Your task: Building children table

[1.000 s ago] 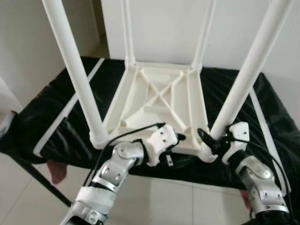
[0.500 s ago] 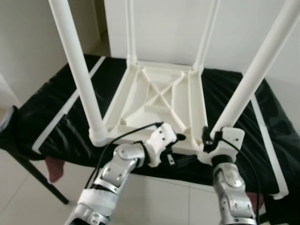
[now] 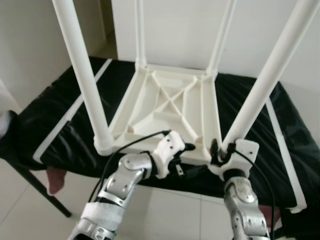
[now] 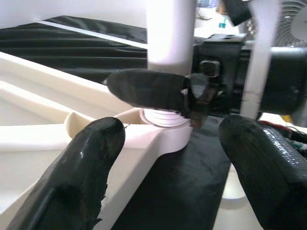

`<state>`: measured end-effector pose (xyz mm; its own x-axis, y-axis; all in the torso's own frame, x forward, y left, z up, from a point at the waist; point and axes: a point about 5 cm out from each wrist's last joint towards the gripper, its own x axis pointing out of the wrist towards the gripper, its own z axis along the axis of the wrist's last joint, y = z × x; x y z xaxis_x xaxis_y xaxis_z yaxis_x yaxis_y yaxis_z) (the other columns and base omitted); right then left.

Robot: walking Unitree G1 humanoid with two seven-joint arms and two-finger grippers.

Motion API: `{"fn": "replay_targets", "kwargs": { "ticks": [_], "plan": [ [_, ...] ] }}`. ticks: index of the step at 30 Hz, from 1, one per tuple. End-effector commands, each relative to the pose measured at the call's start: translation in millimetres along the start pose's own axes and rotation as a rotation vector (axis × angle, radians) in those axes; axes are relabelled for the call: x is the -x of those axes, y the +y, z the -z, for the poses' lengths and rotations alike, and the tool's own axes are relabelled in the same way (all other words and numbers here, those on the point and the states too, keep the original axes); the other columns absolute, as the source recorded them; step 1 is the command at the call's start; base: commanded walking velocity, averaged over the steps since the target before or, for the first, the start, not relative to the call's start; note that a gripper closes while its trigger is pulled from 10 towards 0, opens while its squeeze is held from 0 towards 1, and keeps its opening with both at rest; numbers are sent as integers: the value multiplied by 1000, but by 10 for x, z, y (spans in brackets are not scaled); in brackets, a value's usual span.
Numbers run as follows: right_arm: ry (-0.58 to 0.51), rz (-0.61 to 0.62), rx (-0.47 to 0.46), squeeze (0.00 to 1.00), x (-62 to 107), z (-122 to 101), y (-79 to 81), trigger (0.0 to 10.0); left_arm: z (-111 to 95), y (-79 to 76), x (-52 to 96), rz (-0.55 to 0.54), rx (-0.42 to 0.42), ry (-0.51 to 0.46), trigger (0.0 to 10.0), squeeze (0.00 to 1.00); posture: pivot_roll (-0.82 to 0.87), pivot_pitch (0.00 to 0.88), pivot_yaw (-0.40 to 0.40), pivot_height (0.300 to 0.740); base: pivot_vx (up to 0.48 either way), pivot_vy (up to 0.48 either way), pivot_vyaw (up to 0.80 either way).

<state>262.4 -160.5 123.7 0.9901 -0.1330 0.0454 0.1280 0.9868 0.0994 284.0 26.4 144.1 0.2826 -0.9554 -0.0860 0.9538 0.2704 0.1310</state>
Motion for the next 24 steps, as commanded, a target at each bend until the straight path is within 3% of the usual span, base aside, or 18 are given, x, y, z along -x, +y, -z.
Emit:
{"fn": "replay_targets", "kwargs": {
  "ticks": [1, 5, 7, 8, 9, 18, 24],
  "plan": [
    [-23, -19, 1, 1000, 18, -46, -33, 10000, 24, 26, 24, -94, 9, 13, 10000, 0, 7, 0, -45, 740, 0, 0, 0],
    [-40, -53, 6, 1000, 31, -72, -60, 10000, 36, 7, 36, -83, 4, 19, 10000, 0, 5, 0, -41, 740, 0, 0, 0],
    [-31, -134, 5, 1000, 54, -71, -82, 10000, 45, 2, 45, -86, 3, 22, 10000, 0, -4, 0, -29, 740, 0, 0, 0],
    [-20, -178, 18, 890, 65, -64, -103, 10000, 55, 5, 45, -92, 9, 27, 10000, 0, -4, 0, -29, 740, 0, 0, 0],
    [-6, -210, 31, 0, 67, -50, -149, 10000, 63, 5, 47, -95, 14, 30, 10000, 0, -10, 0, -23, 740, 0, 0, 0],
    [-16, -279, 84, 0, 16, -78, -293, 10000, 64, 23, 48, -100, -12, 39, 10000, 0, -14, 0, -17, 740, 0, 0, 0],
    [-2, -439, 137, 0, -49, -99, -351, 10000, 60, 32, 50, -108, -41, 42, 10000, 0, -21, 0, -14, 740, 0, 0, 0]
  ]
}}
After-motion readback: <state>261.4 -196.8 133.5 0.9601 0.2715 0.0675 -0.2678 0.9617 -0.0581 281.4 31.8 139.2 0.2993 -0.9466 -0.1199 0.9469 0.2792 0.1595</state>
